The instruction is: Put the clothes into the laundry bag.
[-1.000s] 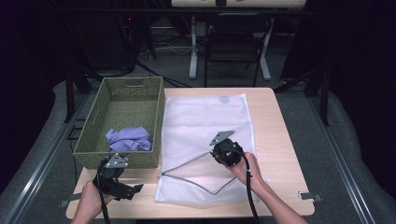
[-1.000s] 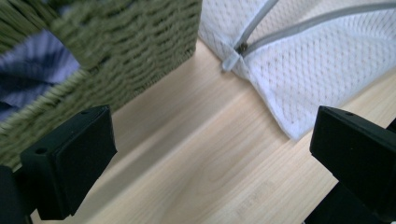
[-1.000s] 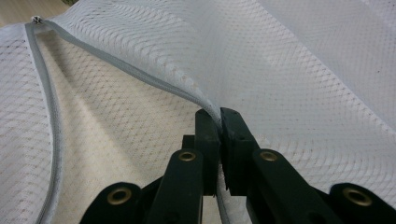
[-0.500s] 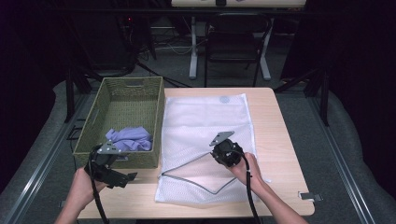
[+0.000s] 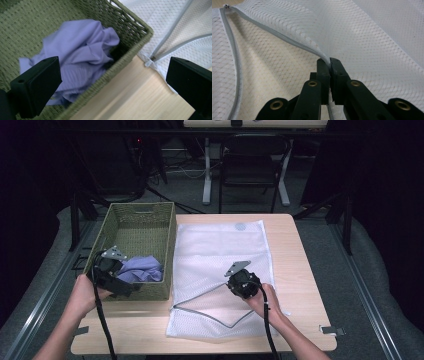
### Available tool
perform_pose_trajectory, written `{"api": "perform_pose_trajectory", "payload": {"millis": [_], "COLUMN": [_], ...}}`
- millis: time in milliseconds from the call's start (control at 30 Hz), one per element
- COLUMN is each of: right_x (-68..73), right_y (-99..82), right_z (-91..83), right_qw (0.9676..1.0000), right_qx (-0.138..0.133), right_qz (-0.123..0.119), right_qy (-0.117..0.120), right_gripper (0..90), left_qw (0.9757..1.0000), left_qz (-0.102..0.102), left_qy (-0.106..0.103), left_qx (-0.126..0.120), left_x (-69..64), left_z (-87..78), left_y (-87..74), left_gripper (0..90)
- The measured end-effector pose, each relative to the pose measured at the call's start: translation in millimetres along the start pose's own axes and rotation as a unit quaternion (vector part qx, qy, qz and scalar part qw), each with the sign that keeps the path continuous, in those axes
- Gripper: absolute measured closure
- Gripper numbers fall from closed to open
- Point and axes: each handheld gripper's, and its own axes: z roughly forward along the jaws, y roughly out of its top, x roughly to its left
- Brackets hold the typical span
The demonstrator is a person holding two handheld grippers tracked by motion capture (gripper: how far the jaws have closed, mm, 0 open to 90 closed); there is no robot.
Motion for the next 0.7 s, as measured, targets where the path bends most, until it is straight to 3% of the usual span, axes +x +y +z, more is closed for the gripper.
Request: {"api": "perform_pose_trajectory", "payload": {"millis": [333,533,700], "right_x": [1.0,1.1,0.0], "right_y": [0.6,0.6,-0.3], "right_z": [0.1,-0.8,0.3], "right_qw": [1.0000,1.0000,1.0000], "right_qx": [0.000,-0.001,0.001], "right_qz": [-0.005,-0.004,-0.005], "right_qy": [0.001,0.003,0.006], "right_gripper": [87.0,87.0,87.0], "left_qw": [0.9990,0.9957,0.9934], "left_qz": [0.033,0.049,0.059], "left_qy": [0.002,-0.006,-0.008], "left_qx": [0.032,0.078,0.098], "left_x": [28.8,39.1,47.6], "left_z": [15.4,34.5,49.1], "left_y": [26.7,37.2,40.5], "left_gripper": [0.0,0.0,0.0]}}
